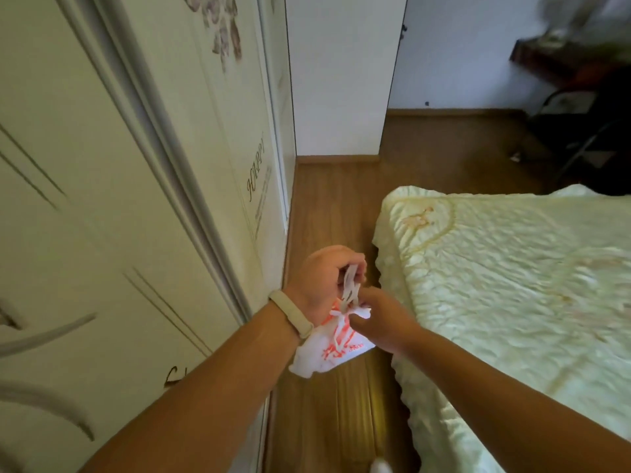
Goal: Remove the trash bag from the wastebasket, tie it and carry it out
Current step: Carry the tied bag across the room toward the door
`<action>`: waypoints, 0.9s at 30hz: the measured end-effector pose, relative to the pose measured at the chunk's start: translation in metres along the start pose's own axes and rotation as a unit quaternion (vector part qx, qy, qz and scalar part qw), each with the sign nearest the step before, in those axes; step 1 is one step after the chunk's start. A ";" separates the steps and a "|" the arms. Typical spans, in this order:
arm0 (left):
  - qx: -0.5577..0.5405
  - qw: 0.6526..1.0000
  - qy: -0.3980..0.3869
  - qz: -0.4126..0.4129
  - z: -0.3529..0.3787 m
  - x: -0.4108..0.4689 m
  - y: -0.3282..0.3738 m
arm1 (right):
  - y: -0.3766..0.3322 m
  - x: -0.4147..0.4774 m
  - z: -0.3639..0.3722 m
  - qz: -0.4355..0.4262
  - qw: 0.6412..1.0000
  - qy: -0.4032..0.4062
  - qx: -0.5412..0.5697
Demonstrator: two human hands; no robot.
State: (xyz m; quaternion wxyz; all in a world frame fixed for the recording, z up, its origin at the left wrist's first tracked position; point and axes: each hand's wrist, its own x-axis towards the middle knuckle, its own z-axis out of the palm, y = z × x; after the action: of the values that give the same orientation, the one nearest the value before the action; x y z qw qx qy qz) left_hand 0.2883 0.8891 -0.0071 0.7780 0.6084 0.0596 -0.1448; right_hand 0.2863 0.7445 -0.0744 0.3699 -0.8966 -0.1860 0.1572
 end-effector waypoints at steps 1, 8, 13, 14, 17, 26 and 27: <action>-0.001 1.000 0.001 -0.003 0.001 0.006 0.002 | 0.002 0.002 -0.004 -0.002 1.000 0.004 0.004; 0.075 0.996 0.012 0.041 0.019 0.050 0.004 | 0.043 0.030 -0.030 0.010 1.000 0.016 0.006; 0.049 0.997 0.047 0.025 0.054 0.101 0.016 | 0.081 0.076 -0.070 0.011 1.000 -0.005 0.020; 0.054 0.997 0.053 0.024 0.062 0.113 0.019 | 0.088 0.084 -0.078 0.007 1.000 -0.008 0.021; 0.080 0.994 0.066 0.020 0.077 0.142 0.023 | 0.102 0.103 -0.102 -0.001 0.999 -0.025 0.022; 0.073 0.995 0.070 0.022 0.121 0.225 0.048 | 0.141 0.151 -0.176 0.005 1.000 -0.013 0.006; 0.075 0.995 0.067 0.023 0.124 0.233 0.051 | 0.144 0.157 -0.182 0.009 1.000 -0.010 0.006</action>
State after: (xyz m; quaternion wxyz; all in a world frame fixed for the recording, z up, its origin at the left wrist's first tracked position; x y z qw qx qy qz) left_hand 0.5145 0.7446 0.0090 0.7273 0.6750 0.0861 -0.0896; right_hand 0.5322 0.6103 -0.0777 0.3719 -0.8945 -0.1802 0.1706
